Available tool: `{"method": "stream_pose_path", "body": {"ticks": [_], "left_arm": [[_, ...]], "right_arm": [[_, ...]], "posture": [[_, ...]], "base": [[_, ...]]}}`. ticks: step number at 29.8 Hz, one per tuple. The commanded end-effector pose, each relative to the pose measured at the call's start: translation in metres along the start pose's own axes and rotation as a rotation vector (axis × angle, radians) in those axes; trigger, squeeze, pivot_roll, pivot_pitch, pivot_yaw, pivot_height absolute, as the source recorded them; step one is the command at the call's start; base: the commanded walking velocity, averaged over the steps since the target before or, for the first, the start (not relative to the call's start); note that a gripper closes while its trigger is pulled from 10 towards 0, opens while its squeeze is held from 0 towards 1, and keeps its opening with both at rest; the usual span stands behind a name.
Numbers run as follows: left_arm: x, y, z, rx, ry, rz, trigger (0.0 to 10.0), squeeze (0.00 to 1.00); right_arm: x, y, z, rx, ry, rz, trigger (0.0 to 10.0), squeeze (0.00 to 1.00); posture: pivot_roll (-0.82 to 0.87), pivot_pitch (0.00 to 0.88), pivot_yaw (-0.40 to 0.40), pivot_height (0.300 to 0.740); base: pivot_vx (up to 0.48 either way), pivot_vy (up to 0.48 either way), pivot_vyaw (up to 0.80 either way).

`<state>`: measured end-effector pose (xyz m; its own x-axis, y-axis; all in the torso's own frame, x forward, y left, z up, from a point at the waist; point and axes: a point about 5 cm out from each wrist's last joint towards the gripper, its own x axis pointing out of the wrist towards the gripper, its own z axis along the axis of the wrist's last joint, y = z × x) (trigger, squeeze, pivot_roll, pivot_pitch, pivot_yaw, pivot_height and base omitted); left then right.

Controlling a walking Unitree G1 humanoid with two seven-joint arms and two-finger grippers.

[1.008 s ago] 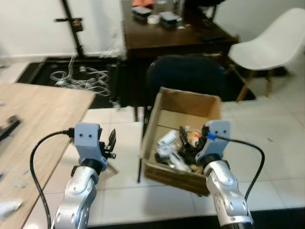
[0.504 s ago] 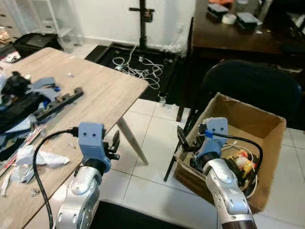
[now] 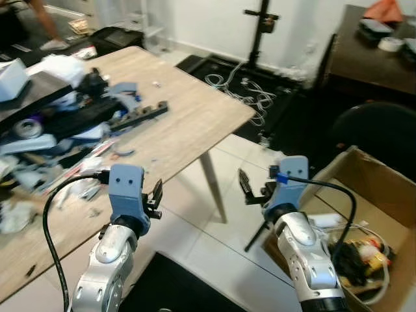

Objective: Picking trash to rubbish bin

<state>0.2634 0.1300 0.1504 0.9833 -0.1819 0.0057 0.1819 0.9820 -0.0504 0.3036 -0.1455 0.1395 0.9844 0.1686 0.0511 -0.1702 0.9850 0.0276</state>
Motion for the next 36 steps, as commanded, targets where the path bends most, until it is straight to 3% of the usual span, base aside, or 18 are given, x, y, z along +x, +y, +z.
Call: {"method": "stream_pose_path", "body": {"ticks": [1, 36], "left_arm": [[-0.0004, -0.0019, 0.0004, -0.007, 0.008, -0.001, 10.0, 0.0], [0.0003, -0.0001, 0.002, 0.013, 0.04, 0.075, 10.0, 0.0]], "right_arm": [[-0.0013, -0.0018, -0.0011, 0.007, 0.013, -0.006, 10.0, 0.0], [-0.0023, -0.0002, -0.0009, 0.016, 0.053, 0.031, 10.0, 0.0]], "posture": [[0.05, 0.126, 0.006, 0.74], [0.05, 0.143, -0.035, 0.74]], "base": [[0.0, 0.0, 0.8], [0.0, 0.0, 0.8]]}}
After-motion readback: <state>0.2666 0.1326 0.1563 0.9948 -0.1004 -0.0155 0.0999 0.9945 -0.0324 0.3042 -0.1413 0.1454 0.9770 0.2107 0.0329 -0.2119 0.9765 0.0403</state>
